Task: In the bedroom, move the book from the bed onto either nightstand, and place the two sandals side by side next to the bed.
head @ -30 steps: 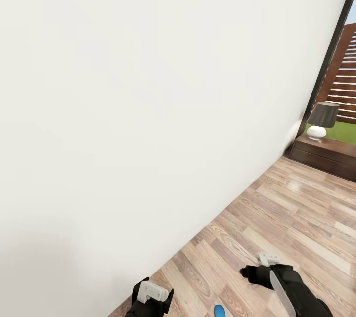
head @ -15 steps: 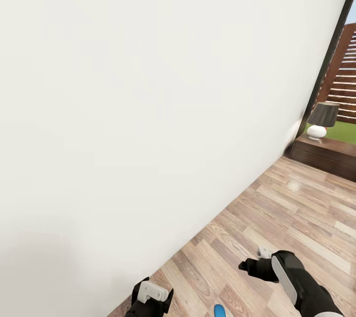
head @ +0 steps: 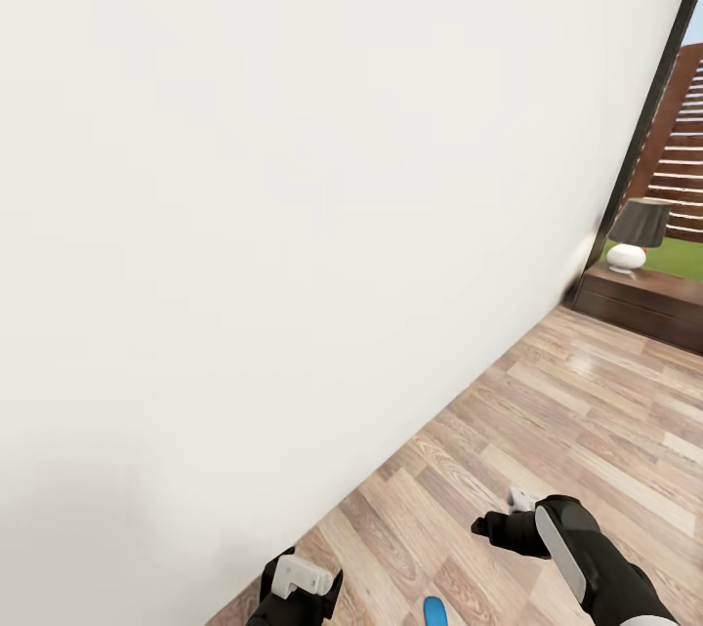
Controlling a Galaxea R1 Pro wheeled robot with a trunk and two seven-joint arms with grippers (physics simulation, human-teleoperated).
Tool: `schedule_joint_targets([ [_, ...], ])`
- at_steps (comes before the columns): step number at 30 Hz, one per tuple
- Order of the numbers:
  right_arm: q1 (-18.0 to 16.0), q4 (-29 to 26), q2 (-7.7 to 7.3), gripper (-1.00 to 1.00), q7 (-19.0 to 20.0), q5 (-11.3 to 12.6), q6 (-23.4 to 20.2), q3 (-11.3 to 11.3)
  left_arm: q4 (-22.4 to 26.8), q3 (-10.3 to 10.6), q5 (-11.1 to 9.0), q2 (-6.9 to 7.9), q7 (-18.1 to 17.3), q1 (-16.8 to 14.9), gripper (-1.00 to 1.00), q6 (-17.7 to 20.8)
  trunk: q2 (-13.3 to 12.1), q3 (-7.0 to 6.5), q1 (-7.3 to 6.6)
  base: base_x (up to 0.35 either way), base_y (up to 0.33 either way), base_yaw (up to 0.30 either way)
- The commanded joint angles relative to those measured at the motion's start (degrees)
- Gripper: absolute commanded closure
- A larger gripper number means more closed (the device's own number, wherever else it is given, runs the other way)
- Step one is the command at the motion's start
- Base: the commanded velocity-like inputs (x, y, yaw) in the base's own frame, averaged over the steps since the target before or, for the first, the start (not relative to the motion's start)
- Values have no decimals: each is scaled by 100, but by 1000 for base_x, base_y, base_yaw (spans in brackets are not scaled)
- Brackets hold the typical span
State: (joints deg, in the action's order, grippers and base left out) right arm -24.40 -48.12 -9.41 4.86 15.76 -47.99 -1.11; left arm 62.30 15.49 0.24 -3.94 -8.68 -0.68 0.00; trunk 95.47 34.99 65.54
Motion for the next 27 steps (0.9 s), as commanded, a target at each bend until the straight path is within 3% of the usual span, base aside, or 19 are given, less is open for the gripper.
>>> schedule_joint_targets([
  [1, -3, -5, 1, -100, 50, -46, -23, -12, 2, -6, 2, -2, -20, -2, -100, 0, 44, 24, 22, 0, 0, 0],
  [9, -3, -5, -1, -100, 54, -47, -21, -12, 85, 1, 2, 3, -42, -2, -100, 5, 365, 168, 198, 0, 0, 0],
  [14, -3, -5, -6, -100, 53, -47, -25, -12, 678, 203, 2, 4, -46, -2, -100, 154, 365, 168, 198, 0, 0, 0],
  [18, -3, -5, -7, -100, 51, -47, -34, -12, 1337, 345, 3, 33, -78, -2, -100, 706, 365, 168, 198, 0, 0, 0],
  [20, -3, -5, -9, -100, 51, -47, -40, -12, 1591, 369, 7, 50, -352, -2, -100, 867, 365, 168, 198, 0, 0, 0],
  [24, -3, -5, -7, -100, 51, -46, -43, -12, 1808, 375, 21, 114, -1244, -2, -100, 964, 365, 168, 198, 0, 0, 0],
  [27, -3, -5, -3, -100, 51, -43, -43, -12, 1916, 365, 39, 135, -1510, -2, -100, 983, 365, 168, 198, 0, 0, 0],
])
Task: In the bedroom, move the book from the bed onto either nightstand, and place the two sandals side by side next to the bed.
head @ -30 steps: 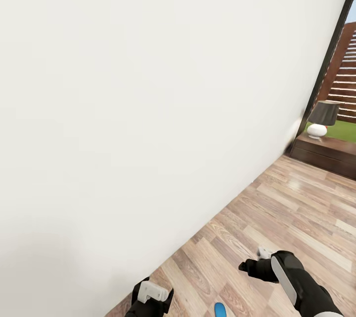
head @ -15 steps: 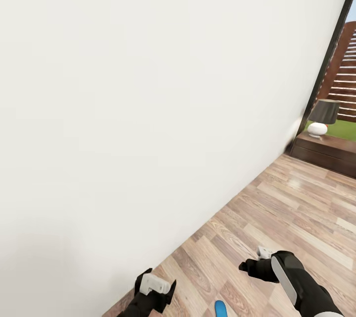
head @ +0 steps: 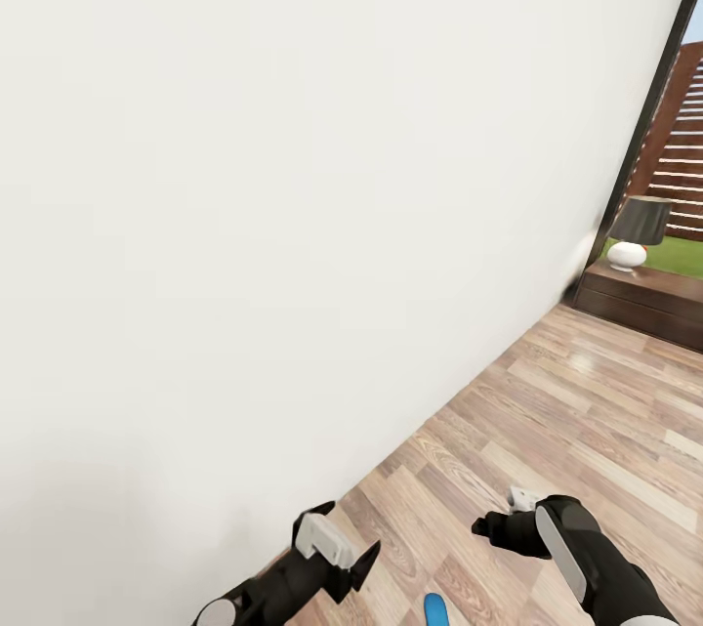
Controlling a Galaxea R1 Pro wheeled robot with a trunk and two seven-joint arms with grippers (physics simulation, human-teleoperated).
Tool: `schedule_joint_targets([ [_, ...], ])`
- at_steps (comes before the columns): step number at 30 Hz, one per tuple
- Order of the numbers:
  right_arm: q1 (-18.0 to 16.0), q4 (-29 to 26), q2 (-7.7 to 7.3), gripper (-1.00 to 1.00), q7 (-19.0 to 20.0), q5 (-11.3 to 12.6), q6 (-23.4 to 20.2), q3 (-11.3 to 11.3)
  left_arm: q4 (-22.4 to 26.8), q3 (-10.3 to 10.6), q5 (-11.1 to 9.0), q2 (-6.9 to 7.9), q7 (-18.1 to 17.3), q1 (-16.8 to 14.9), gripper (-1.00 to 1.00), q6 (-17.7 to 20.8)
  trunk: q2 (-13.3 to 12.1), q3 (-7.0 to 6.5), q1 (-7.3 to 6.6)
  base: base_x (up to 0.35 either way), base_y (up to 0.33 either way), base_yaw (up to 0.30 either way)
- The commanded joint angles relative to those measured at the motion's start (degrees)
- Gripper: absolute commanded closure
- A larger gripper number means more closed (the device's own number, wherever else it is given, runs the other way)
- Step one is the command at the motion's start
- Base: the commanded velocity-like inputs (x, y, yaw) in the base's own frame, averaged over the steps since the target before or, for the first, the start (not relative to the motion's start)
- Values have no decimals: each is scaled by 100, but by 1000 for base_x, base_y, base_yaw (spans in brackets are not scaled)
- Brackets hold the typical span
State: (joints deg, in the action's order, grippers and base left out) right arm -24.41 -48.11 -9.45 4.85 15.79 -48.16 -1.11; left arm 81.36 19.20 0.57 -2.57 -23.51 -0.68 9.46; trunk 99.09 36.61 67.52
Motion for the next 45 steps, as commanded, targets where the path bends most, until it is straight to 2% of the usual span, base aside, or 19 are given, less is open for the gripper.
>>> schedule_joint_targets([
  [1, -3, -5, 1, -100, 51, -44, -26, -12, 53, -12, 12, 4, -76, -2, -100, 41, 3, 6, 0, 0, 0, 0],
  [7, -3, -5, 4, -100, 51, -49, -25, -12, 149, -28, 21, 12, -153, -2, -100, 47, 3, 6, 0, 0, 0, 0],
  [15, -3, -5, 4, -100, 51, -50, -18, -10, 192, -207, 23, 1, -161, -2, -100, 48, 324, 150, 175, 0, 0, 0],
  [45, -3, -1, 5, -100, 51, -51, -27, 3, 187, -229, 23, -7, -154, -2, -100, 47, 1527, 688, 834, 0, 0, 0],
])
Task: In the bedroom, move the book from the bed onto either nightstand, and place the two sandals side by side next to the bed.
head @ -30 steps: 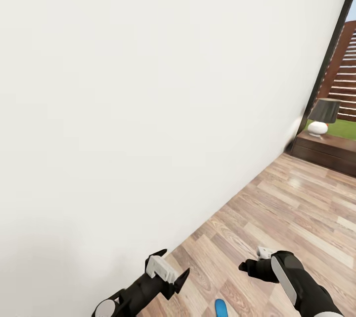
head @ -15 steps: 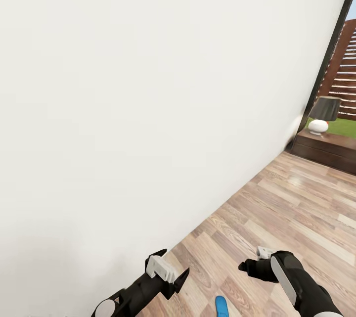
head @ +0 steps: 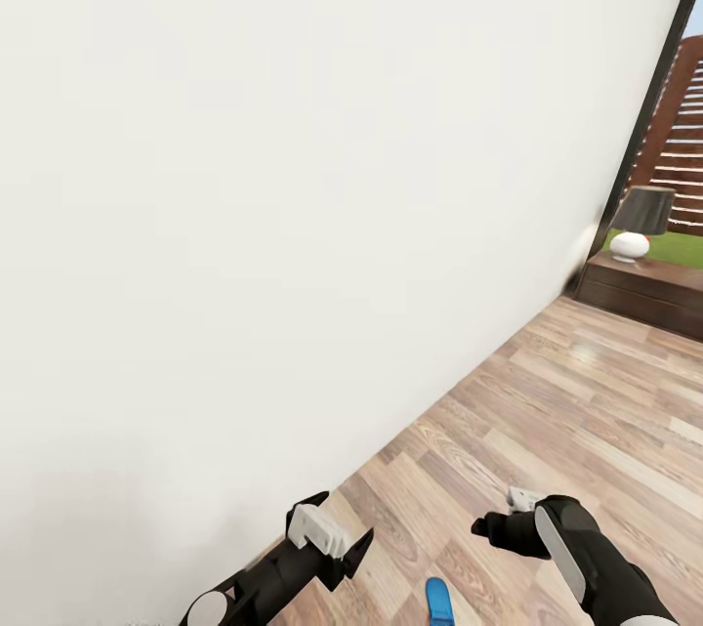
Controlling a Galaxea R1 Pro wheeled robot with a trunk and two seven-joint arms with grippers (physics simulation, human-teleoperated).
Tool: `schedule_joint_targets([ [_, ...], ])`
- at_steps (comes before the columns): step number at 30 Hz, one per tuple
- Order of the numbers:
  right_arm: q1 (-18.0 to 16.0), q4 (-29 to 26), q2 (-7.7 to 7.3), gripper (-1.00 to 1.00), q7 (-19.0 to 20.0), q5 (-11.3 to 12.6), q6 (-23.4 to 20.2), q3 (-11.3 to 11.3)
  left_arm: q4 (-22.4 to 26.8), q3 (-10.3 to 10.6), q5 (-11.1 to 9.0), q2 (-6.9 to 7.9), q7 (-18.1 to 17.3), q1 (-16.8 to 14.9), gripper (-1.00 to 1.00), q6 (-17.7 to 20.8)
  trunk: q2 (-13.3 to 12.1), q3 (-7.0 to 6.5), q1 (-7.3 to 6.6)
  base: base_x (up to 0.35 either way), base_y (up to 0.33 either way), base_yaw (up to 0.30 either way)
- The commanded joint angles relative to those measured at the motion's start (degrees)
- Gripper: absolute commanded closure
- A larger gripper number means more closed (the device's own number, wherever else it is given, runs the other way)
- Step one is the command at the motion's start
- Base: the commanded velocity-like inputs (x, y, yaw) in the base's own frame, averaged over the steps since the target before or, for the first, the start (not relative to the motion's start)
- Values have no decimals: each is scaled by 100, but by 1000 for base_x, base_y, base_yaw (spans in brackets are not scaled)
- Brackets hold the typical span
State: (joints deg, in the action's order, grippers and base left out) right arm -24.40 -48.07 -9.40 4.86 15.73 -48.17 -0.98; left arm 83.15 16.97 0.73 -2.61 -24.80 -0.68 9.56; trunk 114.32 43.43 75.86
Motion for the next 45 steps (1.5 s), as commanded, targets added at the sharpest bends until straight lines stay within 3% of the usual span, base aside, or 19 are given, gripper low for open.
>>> schedule_joint_targets([
  [1, -3, -3, 0, -100, 50, -44, -32, -6, 8, -7, 6, -3, -25, -2, -100, 37, 44, 24, 22, 0, 0, 0],
  [14, -3, 470, 0, -100, 50, -52, -58, -2, 8, -9, 6, -3, -25, -2, -100, 37, 566, 258, 307, 0, 0, 0],
  [36, -3, 501, 64, -100, 4, -62, 31, 7, 5, 2, 0, -3, -25, -2, -100, 45, 1448, 653, 791, 0, 0, 0],
  [45, -3, 502, 70, -100, -3, -167, 44, 10, 8, 0, -3, -3, -25, -2, -100, 47, 1809, 814, 988, 0, 0, 0],
])
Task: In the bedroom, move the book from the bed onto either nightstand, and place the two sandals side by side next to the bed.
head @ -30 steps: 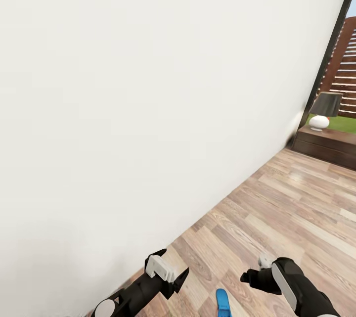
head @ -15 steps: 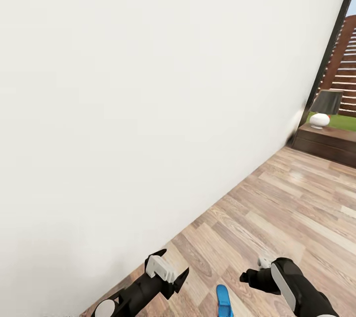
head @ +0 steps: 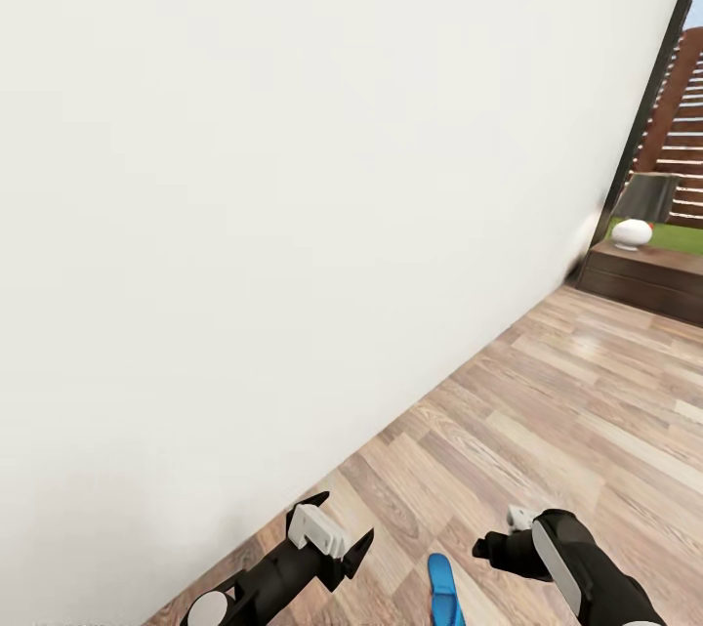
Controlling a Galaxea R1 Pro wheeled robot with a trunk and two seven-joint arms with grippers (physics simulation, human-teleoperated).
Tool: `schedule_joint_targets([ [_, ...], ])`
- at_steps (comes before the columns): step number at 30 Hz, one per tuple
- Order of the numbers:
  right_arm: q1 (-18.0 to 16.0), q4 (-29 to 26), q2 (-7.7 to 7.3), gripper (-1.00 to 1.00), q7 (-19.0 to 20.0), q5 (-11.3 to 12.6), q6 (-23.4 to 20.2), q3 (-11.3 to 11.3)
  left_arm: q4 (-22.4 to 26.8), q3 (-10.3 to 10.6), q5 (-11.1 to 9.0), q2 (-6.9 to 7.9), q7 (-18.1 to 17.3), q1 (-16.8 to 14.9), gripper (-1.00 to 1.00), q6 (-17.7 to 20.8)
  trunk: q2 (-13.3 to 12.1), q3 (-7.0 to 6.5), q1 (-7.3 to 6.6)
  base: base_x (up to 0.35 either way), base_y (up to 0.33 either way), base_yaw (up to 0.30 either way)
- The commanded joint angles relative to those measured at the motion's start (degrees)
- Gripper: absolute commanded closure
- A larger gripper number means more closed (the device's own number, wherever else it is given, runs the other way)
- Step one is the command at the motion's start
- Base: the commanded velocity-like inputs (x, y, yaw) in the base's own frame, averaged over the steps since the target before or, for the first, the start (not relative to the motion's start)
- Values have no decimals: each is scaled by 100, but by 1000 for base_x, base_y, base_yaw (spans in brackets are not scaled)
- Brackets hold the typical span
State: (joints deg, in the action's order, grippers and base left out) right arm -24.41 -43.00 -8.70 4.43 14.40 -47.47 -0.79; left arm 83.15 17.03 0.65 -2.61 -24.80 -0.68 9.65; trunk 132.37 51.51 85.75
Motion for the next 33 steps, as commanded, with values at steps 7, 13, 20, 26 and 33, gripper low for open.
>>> schedule_joint_targets([
  [7, -2, -7, 0, -100, 40, -58, -25, -12, 0, -8, -2, -11, -25, -2, -100, 41, 285, 132, 153, 0, 0, 0],
  [13, -2, -7, -1, -100, 40, -60, -25, -17, -6, -7, -2, -11, -25, -2, -100, 39, 525, 240, 285, 0, 0, 0],
  [20, -2, -7, -27, -100, 82, -46, -50, -34, 5, -15, -11, -12, -25, -2, -100, 37, 806, 365, 439, 0, 0, 0],
  [26, -2, -13, -21, -100, 92, -49, -60, -39, 6, -16, -12, -12, -25, -2, -100, 37, 1047, 473, 571, 0, 0, 0],
  [33, -2, -10, -10, -100, 87, -51, -58, -33, 2, -16, -12, -12, -25, -2, -100, 37, 1095, 624, 608, 0, 0, 0],
])
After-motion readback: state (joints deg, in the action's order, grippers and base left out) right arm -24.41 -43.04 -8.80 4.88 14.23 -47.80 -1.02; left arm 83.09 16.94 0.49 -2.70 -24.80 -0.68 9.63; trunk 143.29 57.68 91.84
